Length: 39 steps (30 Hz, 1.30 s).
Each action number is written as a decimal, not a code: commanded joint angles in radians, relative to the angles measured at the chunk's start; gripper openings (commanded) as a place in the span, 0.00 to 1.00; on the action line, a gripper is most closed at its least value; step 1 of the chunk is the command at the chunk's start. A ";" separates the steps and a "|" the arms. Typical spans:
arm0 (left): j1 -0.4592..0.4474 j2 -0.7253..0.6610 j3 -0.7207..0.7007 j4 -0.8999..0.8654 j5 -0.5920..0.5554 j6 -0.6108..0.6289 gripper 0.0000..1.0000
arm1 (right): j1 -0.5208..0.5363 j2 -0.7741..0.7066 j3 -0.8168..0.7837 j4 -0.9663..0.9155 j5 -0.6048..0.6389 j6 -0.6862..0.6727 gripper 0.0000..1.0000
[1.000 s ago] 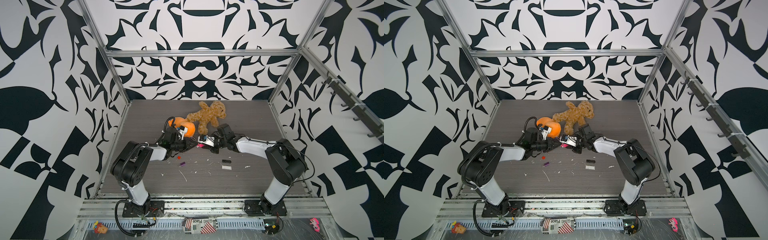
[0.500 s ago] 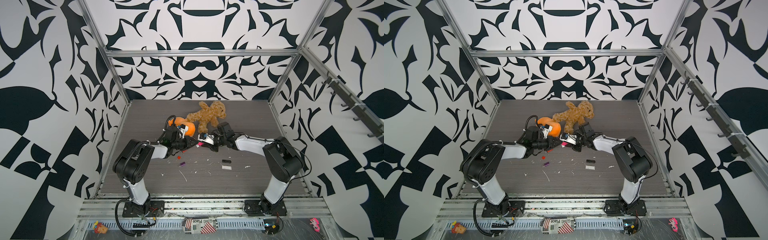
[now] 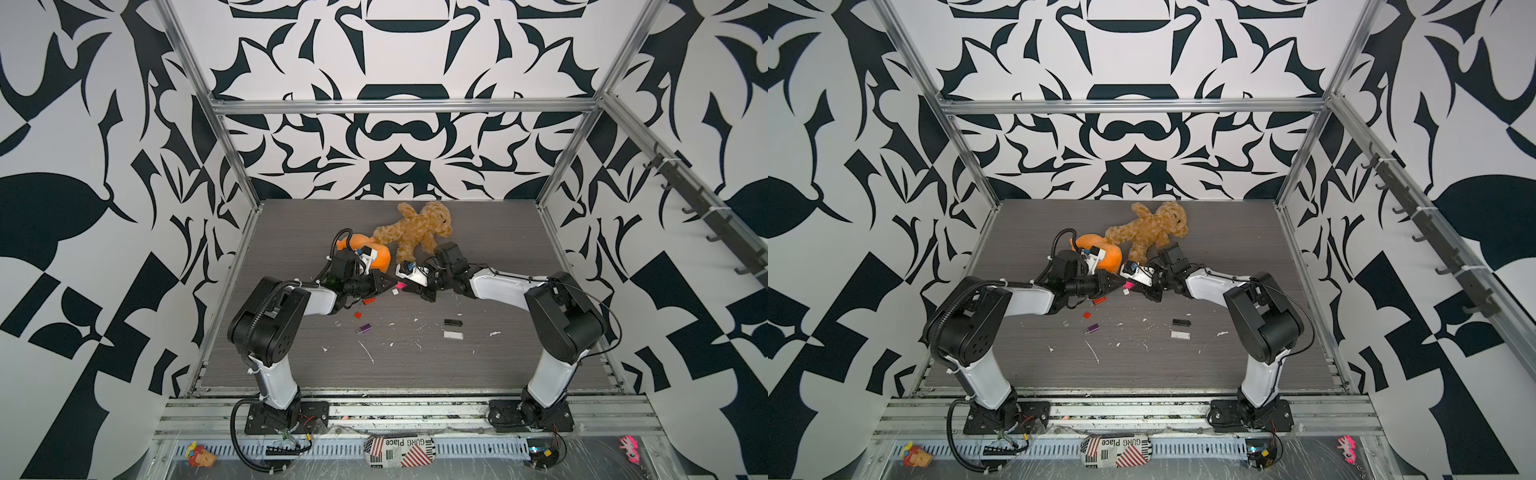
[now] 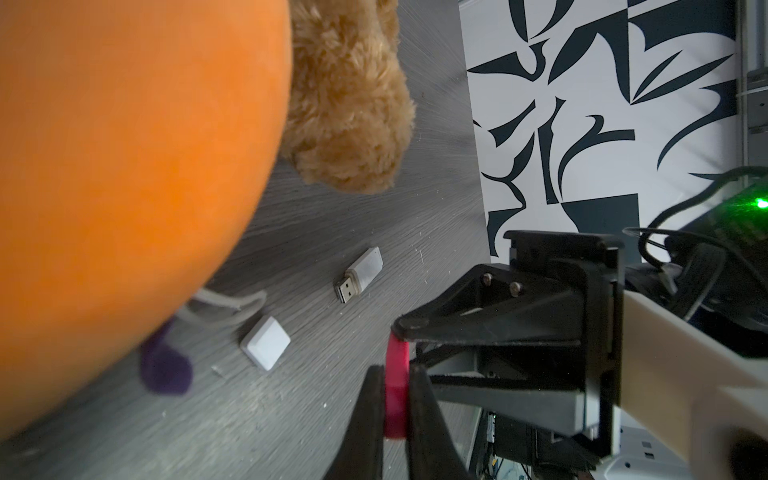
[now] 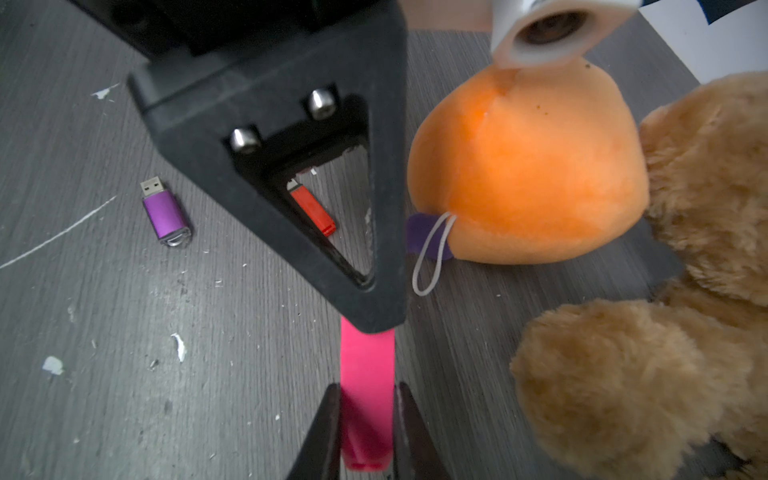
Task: Close the usb drive cover
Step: Close the cover of the USB drive.
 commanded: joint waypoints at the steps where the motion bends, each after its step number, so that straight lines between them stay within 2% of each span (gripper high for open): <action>1: -0.053 0.012 0.011 -0.052 0.052 0.026 0.11 | 0.049 -0.044 0.109 0.152 -0.163 -0.040 0.06; 6: -0.053 -0.036 0.010 -0.079 0.023 0.051 0.14 | 0.015 -0.075 0.061 -0.008 -0.091 -0.131 0.07; 10: -0.044 -0.086 0.010 -0.100 0.006 0.073 0.26 | -0.037 -0.113 0.008 -0.132 -0.026 -0.187 0.08; 13: -0.032 -0.122 0.004 -0.113 0.003 0.086 0.38 | -0.079 -0.139 -0.025 -0.208 0.034 -0.235 0.09; 16: -0.023 -0.154 -0.006 -0.121 -0.006 0.100 0.42 | -0.119 -0.163 -0.034 -0.292 0.085 -0.286 0.09; 20: -0.015 -0.199 -0.018 -0.150 -0.038 0.124 0.45 | -0.157 -0.171 -0.030 -0.408 0.207 -0.367 0.10; 25: -0.012 -0.225 -0.015 -0.208 -0.064 0.160 0.46 | -0.170 -0.179 -0.042 -0.514 0.292 -0.417 0.11; 39: -0.012 -0.193 0.005 -0.217 -0.065 0.156 0.47 | -0.170 -0.218 -0.120 -0.564 0.308 -0.378 0.12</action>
